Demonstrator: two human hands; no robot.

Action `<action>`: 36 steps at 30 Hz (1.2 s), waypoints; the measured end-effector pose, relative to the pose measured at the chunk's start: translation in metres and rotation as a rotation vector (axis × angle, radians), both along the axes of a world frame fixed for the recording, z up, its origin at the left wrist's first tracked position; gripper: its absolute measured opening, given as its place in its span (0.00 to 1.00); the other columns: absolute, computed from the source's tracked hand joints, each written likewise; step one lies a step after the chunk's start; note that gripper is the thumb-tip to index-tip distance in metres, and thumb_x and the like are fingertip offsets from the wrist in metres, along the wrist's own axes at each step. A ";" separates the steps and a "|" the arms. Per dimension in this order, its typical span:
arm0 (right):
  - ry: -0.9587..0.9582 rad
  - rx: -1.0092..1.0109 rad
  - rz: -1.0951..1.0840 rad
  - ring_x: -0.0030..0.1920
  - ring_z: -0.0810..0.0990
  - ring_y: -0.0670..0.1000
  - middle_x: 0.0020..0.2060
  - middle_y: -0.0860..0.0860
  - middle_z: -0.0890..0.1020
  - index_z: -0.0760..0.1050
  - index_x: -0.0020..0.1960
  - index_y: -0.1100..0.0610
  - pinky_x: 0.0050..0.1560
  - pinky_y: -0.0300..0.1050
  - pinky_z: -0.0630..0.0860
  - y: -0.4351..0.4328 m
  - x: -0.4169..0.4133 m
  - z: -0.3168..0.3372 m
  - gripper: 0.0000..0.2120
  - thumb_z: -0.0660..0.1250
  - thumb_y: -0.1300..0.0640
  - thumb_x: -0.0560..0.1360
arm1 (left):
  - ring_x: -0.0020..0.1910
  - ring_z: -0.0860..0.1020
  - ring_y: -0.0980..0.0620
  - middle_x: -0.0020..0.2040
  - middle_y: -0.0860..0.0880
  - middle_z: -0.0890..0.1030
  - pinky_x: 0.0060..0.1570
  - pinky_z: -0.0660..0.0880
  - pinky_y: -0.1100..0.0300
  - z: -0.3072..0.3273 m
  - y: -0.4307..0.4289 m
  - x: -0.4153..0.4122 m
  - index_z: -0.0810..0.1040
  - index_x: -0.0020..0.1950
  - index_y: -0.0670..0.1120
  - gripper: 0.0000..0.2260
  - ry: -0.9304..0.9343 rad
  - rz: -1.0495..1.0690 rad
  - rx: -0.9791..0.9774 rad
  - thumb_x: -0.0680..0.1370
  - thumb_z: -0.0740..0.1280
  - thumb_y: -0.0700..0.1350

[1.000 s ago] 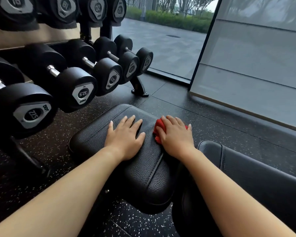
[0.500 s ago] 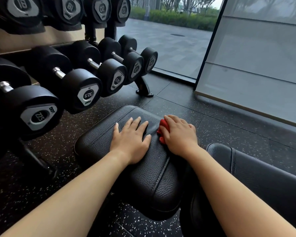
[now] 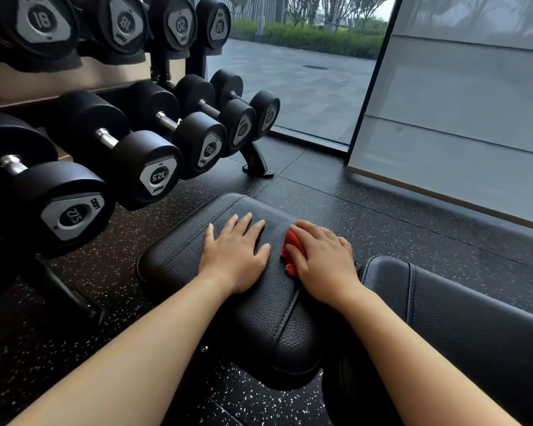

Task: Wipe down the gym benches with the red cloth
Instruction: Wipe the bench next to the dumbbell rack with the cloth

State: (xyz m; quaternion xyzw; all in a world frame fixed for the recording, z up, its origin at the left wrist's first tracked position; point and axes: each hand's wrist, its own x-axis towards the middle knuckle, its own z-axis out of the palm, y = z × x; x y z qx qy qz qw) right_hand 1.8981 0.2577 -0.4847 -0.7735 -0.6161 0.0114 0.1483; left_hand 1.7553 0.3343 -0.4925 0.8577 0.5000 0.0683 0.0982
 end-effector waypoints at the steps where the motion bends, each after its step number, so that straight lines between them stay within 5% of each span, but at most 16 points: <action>1: -0.002 0.000 -0.007 0.72 0.59 0.46 0.73 0.40 0.62 0.62 0.73 0.44 0.69 0.49 0.53 0.000 0.000 0.000 0.22 0.52 0.42 0.80 | 0.77 0.45 0.54 0.78 0.55 0.48 0.73 0.40 0.43 0.000 0.000 0.000 0.52 0.77 0.57 0.25 0.001 0.000 0.001 0.80 0.50 0.59; 17: -0.004 -0.031 -0.048 0.72 0.60 0.48 0.73 0.43 0.62 0.61 0.74 0.46 0.69 0.51 0.53 -0.001 -0.005 0.001 0.23 0.51 0.42 0.80 | 0.77 0.45 0.54 0.79 0.55 0.48 0.73 0.39 0.43 -0.001 -0.001 -0.002 0.51 0.77 0.56 0.25 0.011 -0.022 0.009 0.81 0.49 0.59; 22: -0.016 -0.017 0.023 0.72 0.58 0.45 0.73 0.41 0.61 0.60 0.74 0.44 0.68 0.48 0.52 -0.035 -0.012 -0.005 0.33 0.40 0.35 0.74 | 0.77 0.45 0.54 0.78 0.54 0.49 0.73 0.39 0.44 -0.002 -0.001 -0.003 0.52 0.77 0.56 0.25 0.009 -0.029 0.015 0.81 0.49 0.59; 26: 0.000 -0.021 -0.031 0.73 0.58 0.46 0.73 0.42 0.61 0.60 0.74 0.45 0.69 0.48 0.51 -0.027 -0.010 -0.004 0.23 0.50 0.42 0.80 | 0.77 0.45 0.53 0.78 0.54 0.49 0.73 0.40 0.44 -0.003 -0.001 -0.003 0.52 0.77 0.56 0.25 0.009 -0.032 0.019 0.81 0.49 0.59; 36: 0.057 -0.026 -0.156 0.72 0.60 0.50 0.73 0.46 0.63 0.61 0.73 0.48 0.69 0.53 0.53 0.006 0.005 0.002 0.22 0.50 0.44 0.81 | 0.77 0.46 0.54 0.78 0.55 0.50 0.73 0.41 0.46 0.001 -0.007 -0.004 0.53 0.77 0.55 0.24 -0.003 -0.038 0.018 0.81 0.50 0.57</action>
